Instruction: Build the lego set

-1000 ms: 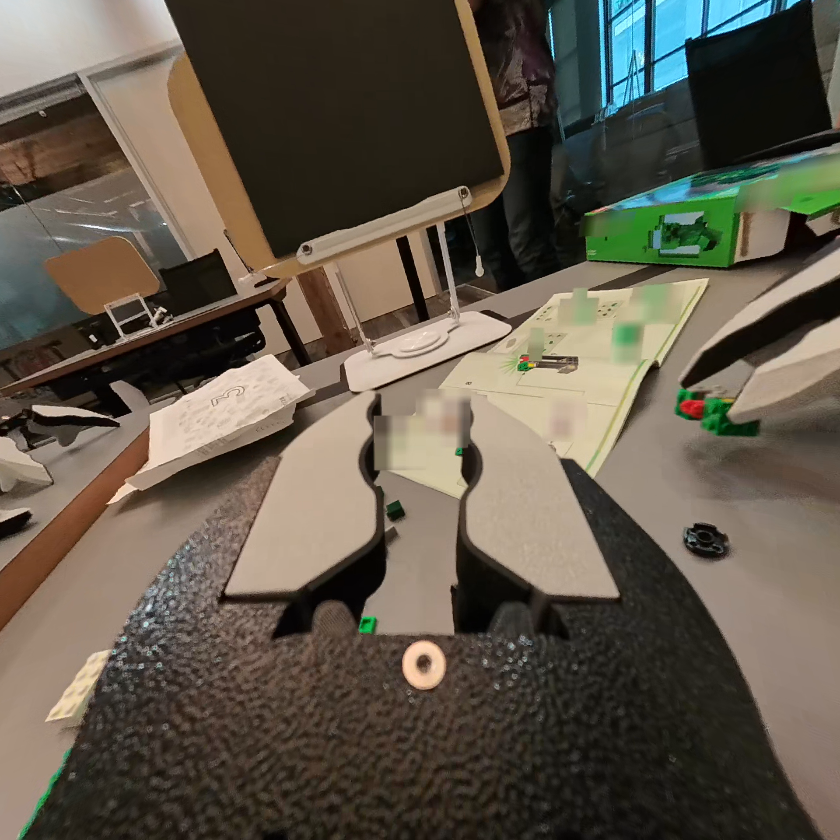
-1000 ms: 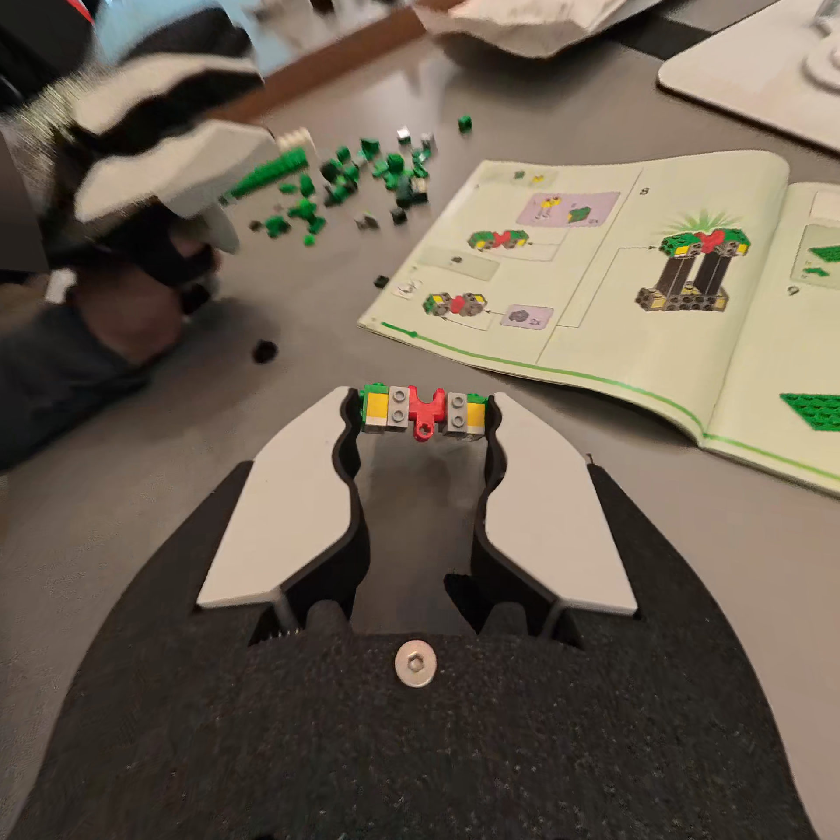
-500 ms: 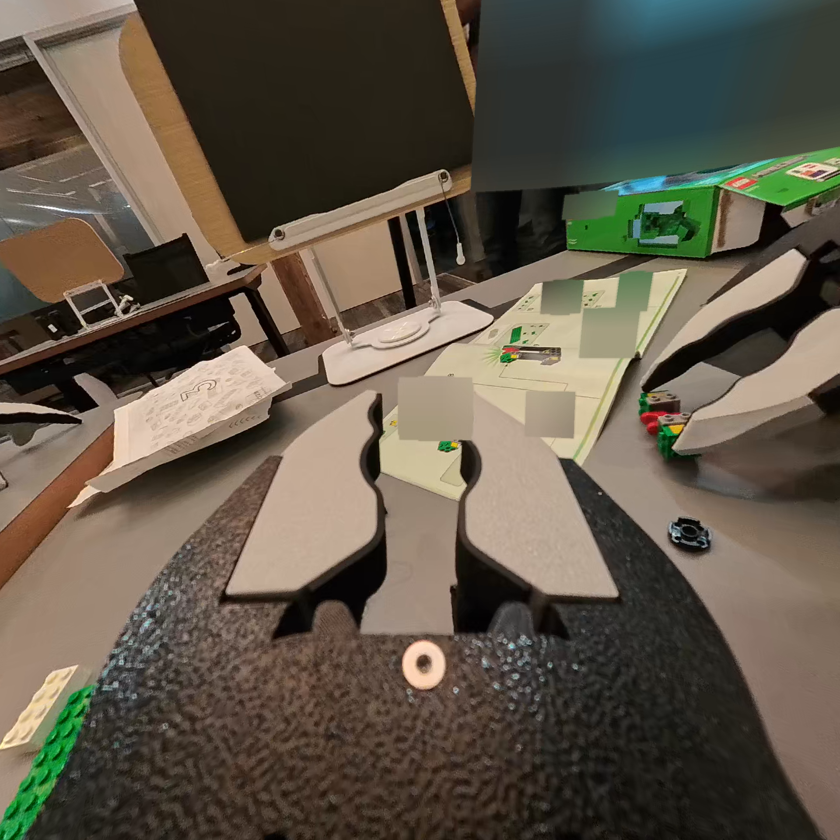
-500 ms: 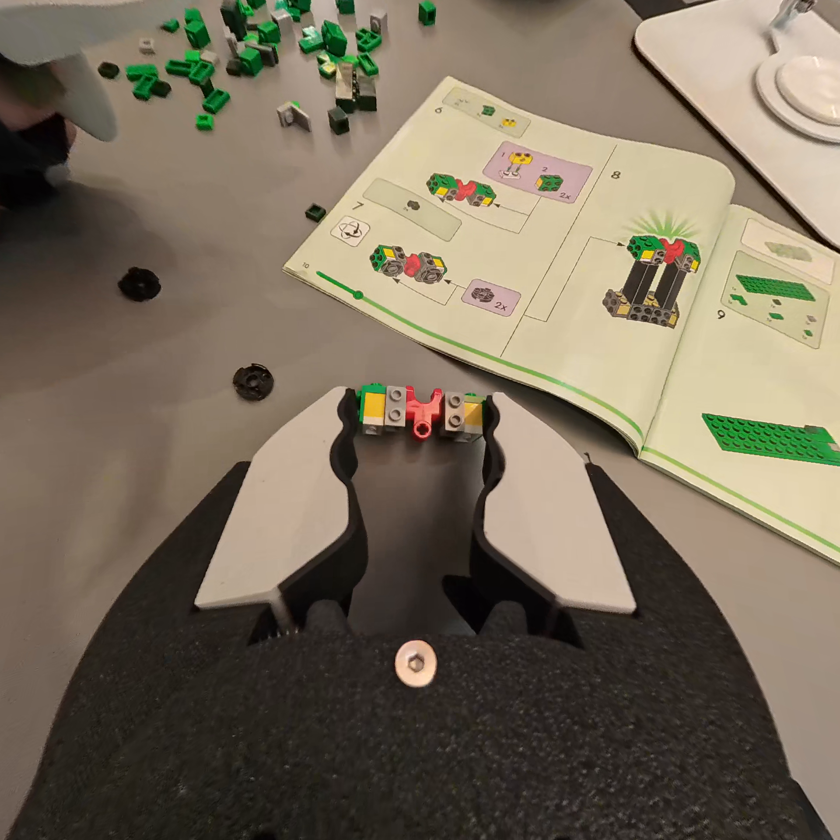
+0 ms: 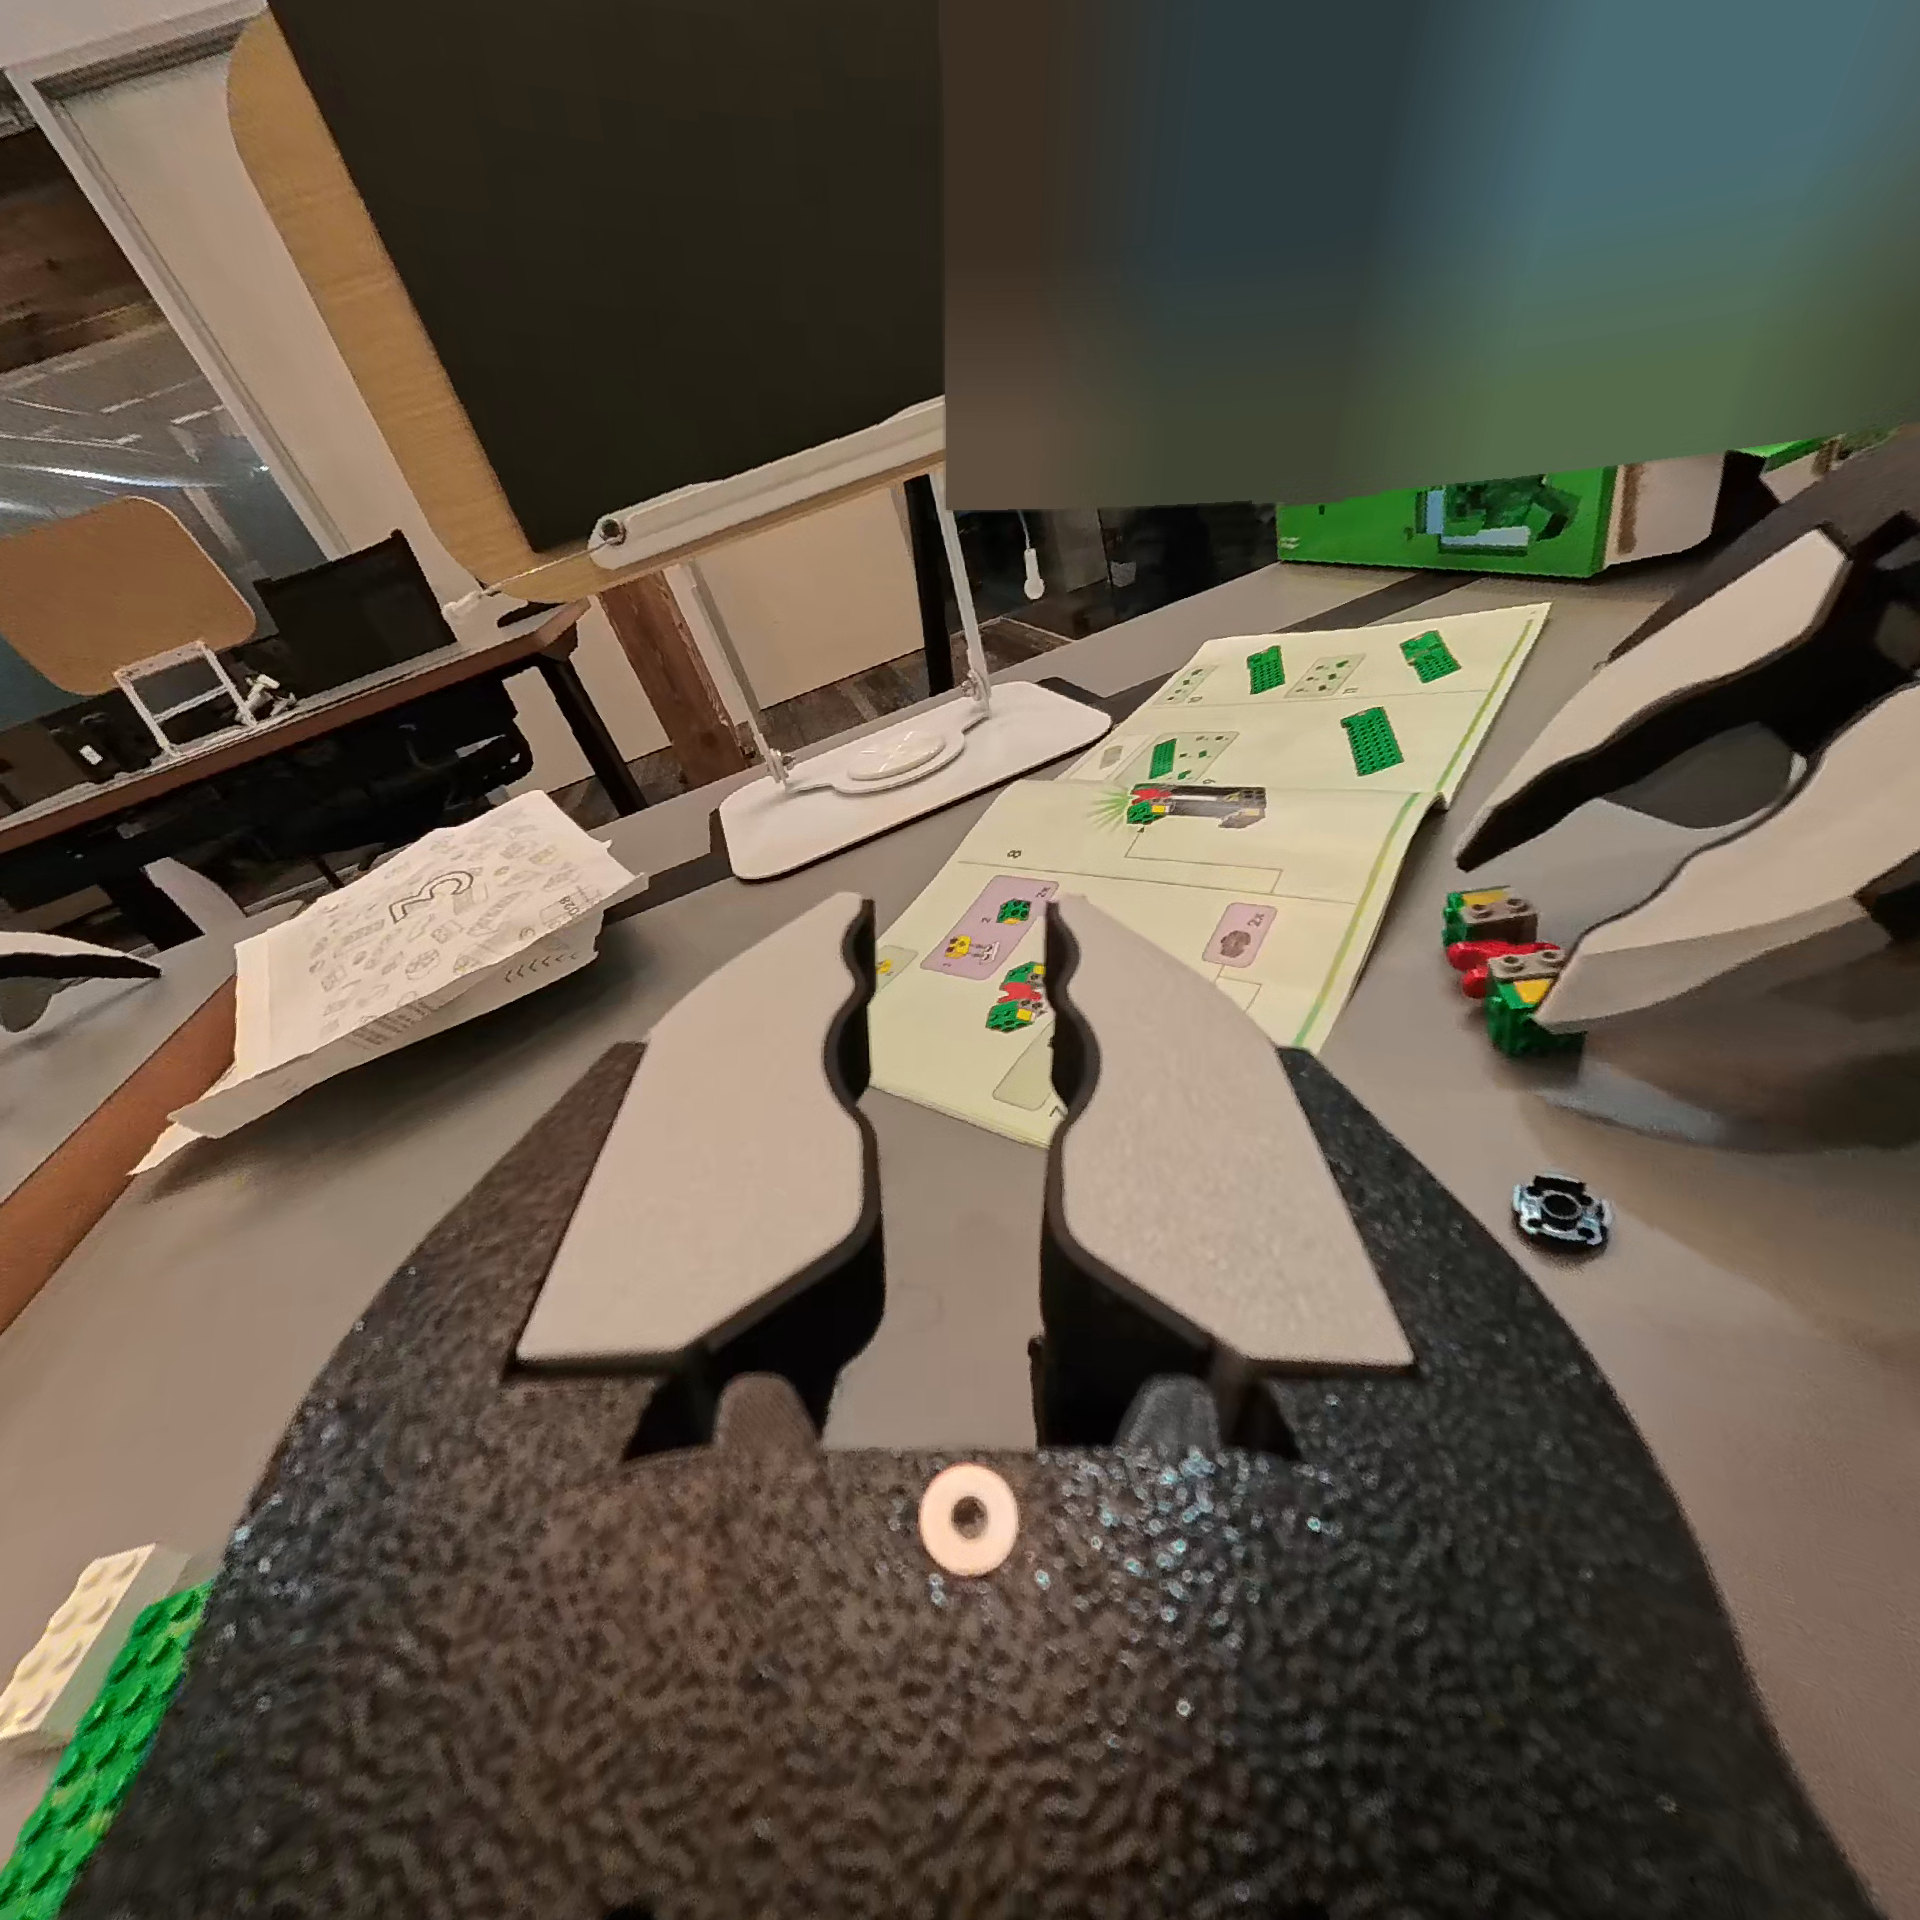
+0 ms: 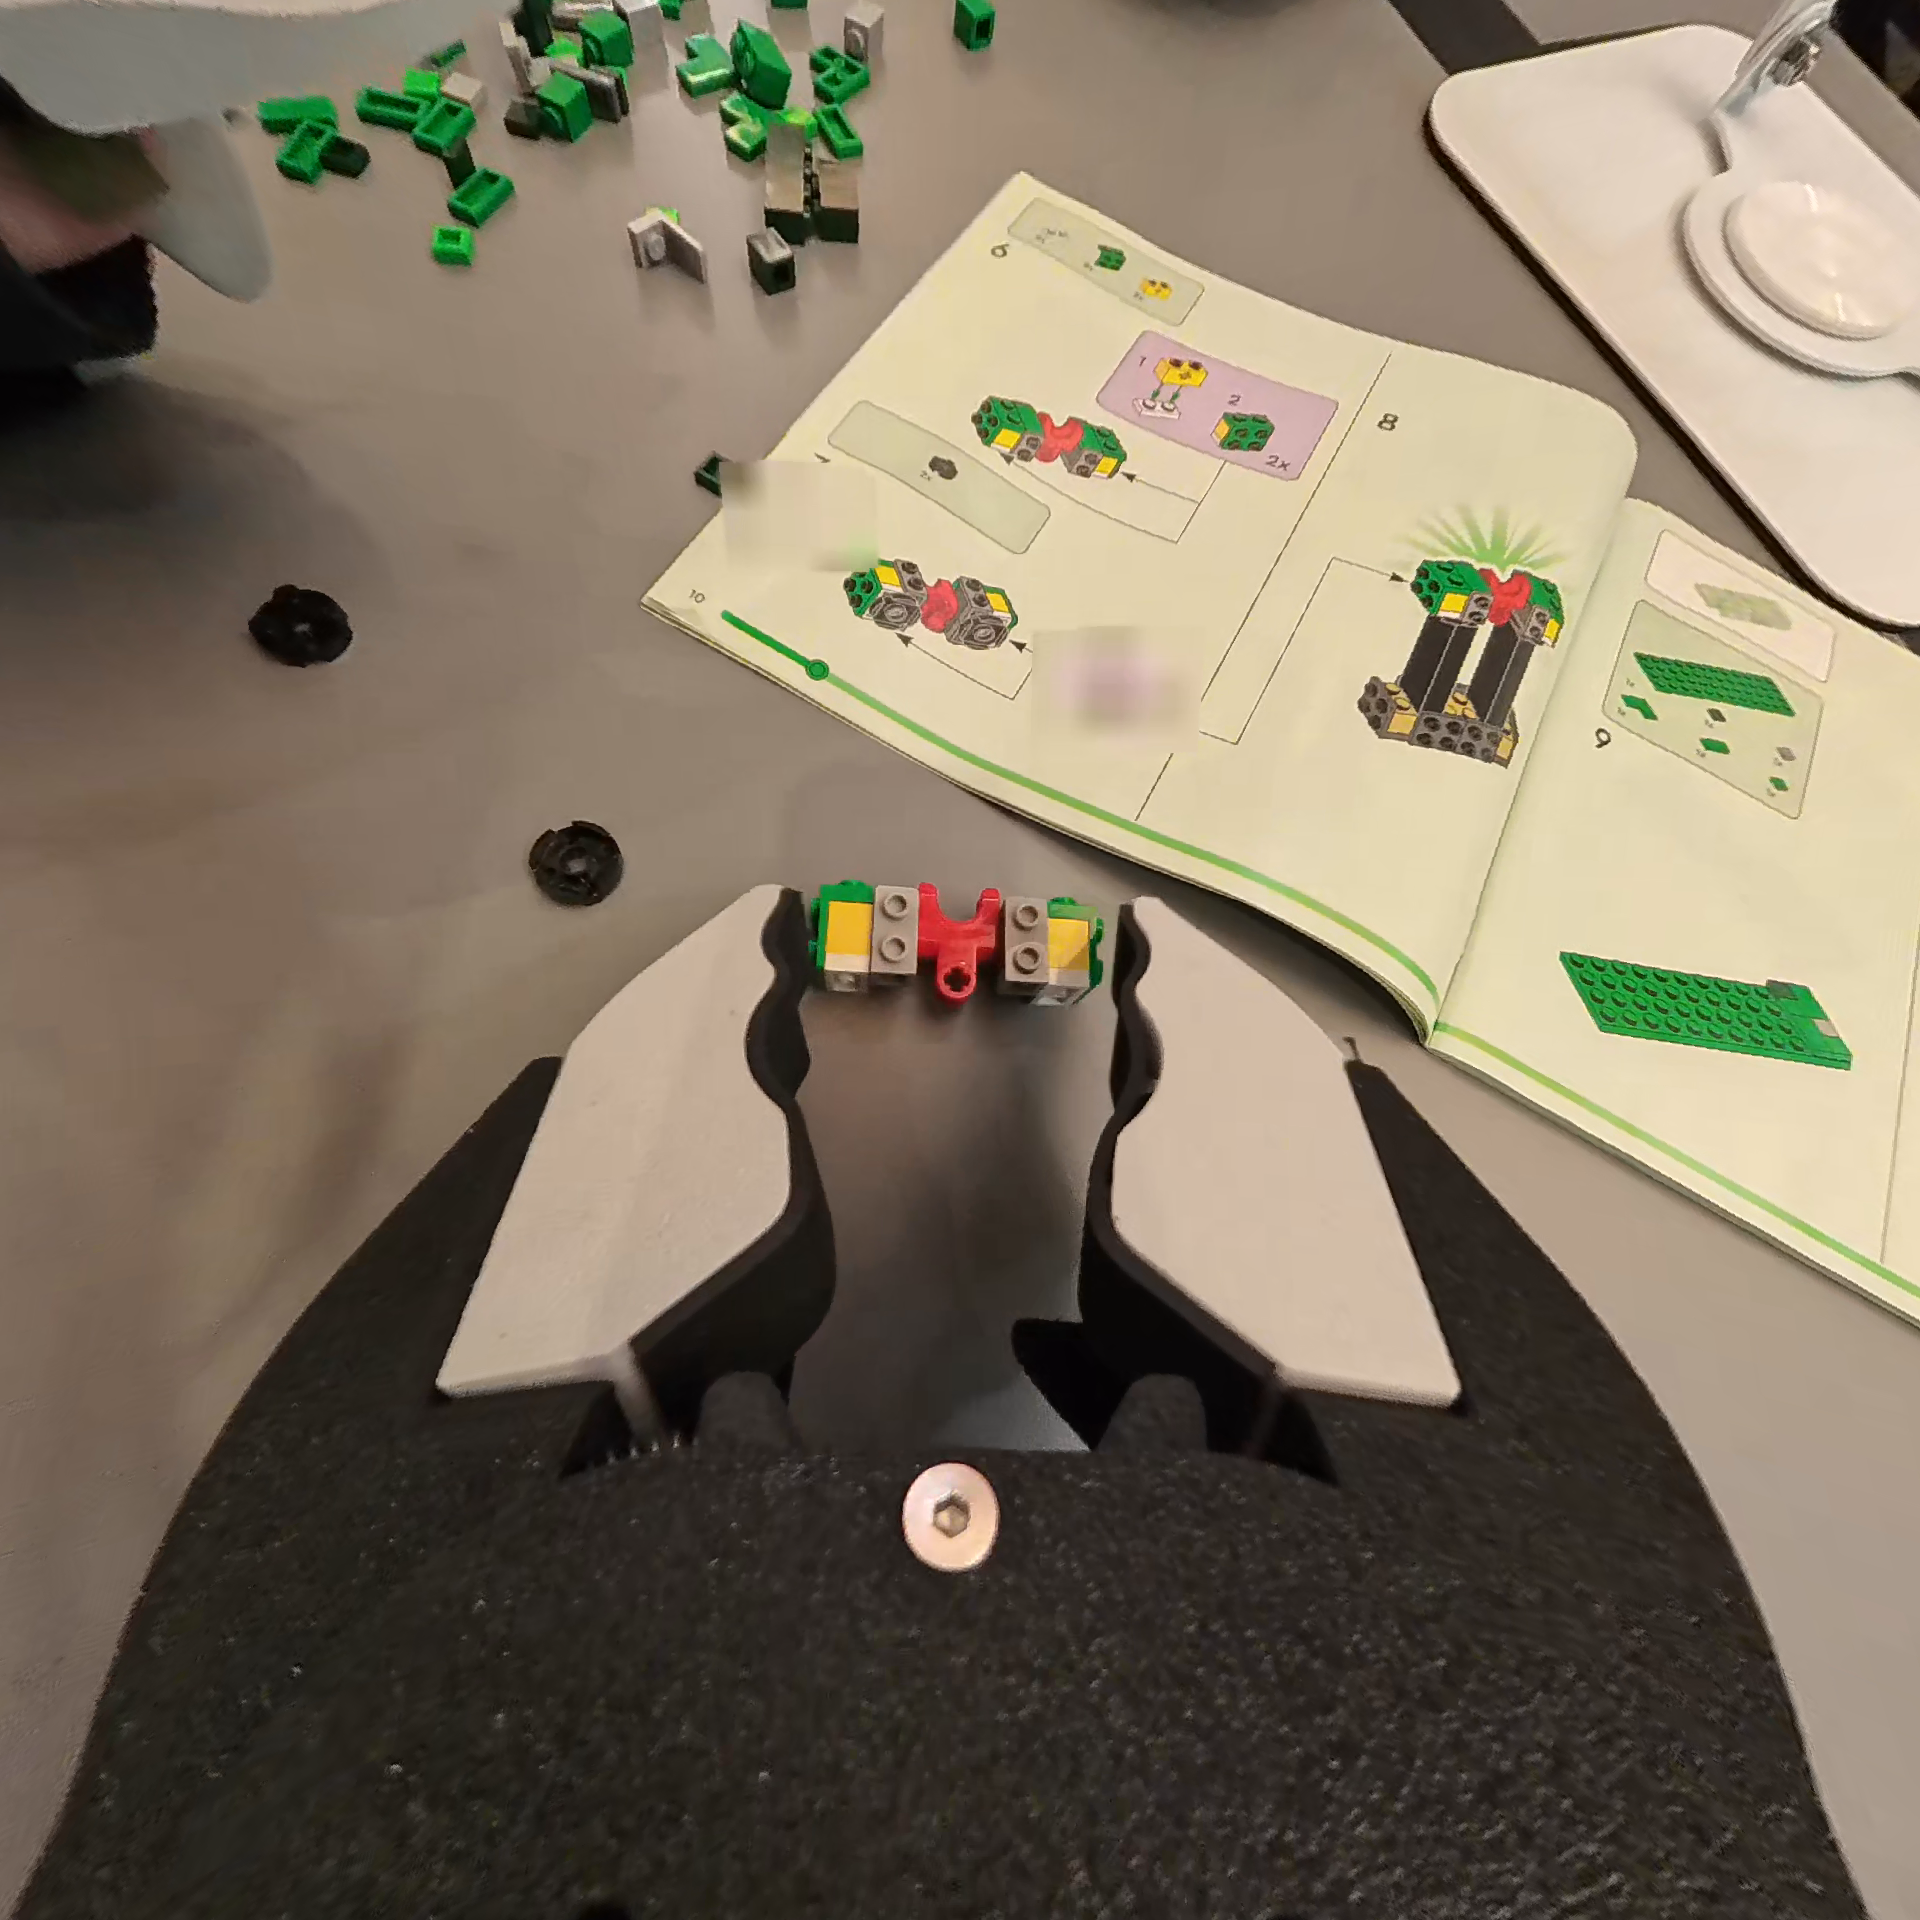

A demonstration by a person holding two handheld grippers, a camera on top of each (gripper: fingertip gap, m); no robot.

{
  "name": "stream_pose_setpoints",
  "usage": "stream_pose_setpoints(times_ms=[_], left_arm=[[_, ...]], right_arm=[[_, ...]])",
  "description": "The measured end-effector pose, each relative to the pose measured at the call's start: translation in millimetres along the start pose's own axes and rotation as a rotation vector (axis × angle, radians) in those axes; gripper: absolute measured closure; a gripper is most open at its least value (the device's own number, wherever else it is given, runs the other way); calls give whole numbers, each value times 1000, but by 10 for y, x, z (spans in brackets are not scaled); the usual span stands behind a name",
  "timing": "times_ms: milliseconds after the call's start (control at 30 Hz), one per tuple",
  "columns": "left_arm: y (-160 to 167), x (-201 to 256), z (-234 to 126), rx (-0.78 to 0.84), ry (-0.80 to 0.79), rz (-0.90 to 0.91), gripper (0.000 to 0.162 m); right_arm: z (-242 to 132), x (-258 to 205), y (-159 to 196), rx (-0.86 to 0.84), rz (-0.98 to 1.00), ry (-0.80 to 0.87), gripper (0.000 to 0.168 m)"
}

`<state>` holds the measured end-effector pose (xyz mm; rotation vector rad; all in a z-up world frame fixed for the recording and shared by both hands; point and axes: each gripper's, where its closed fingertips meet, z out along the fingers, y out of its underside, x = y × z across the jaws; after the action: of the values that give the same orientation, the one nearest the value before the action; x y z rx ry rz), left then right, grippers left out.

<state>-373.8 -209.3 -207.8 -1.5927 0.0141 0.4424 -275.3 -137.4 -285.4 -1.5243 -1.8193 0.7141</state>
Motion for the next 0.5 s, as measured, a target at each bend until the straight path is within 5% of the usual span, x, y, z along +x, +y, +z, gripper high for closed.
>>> stream_pose_setpoints(times_ms=[500], left_arm=[[0, 5, 9, 0, 7, -8, 132]], right_arm=[[-46, -57, 145, -24, 82, -118, 108]])
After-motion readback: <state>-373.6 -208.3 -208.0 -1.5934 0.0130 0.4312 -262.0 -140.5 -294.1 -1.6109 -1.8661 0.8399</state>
